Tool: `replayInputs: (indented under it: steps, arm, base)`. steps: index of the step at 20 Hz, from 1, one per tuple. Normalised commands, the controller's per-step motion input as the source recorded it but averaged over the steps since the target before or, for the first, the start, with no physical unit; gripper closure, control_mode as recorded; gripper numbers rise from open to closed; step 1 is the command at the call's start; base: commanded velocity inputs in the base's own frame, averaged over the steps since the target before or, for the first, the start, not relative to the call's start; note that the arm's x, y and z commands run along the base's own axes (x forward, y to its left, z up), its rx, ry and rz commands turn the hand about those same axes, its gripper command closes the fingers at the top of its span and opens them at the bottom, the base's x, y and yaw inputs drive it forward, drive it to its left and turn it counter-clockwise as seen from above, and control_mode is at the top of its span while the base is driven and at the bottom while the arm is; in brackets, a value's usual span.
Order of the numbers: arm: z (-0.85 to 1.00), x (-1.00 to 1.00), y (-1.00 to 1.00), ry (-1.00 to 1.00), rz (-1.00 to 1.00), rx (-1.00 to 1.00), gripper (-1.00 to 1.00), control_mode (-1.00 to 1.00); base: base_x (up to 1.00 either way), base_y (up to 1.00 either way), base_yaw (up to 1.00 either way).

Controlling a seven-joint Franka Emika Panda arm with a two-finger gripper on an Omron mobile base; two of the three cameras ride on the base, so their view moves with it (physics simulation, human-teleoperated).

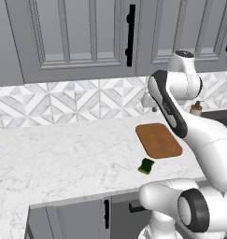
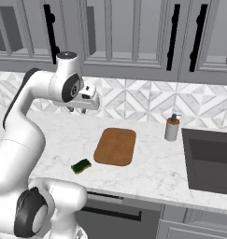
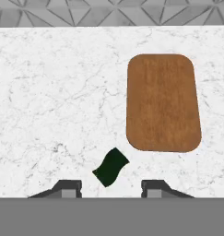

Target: Pick up the sponge from the counter and clean the cutting board by briefly scrubbing or pressing down on the cutting board. Once finished, release the sponge.

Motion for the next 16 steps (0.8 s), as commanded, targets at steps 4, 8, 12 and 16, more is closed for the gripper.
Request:
replayInputs:
  steps: [4, 8, 12, 16]
  arm:
    - [0.00, -0.26, 0.00, -0.01, 0.00, 0.00, -1.00, -1.00]
    - [-0.08, -0.66, 0.00, 0.00, 0.00, -0.01, -1.00, -1.00]
    - [-0.38, -0.57, 0.05, 0.00, 0.00, 0.00, -1.00, -1.00]
    - [-0.40, -0.21, 0.15, 0.01, -0.11, 0.00, -1.00, -1.00]
  base:
    - [0.00, 0.00, 0.00]
    - [0.00, 0.00, 0.00]
    - [0.00, 0.00, 0.00]
    - [0.00, 0.00, 0.00]
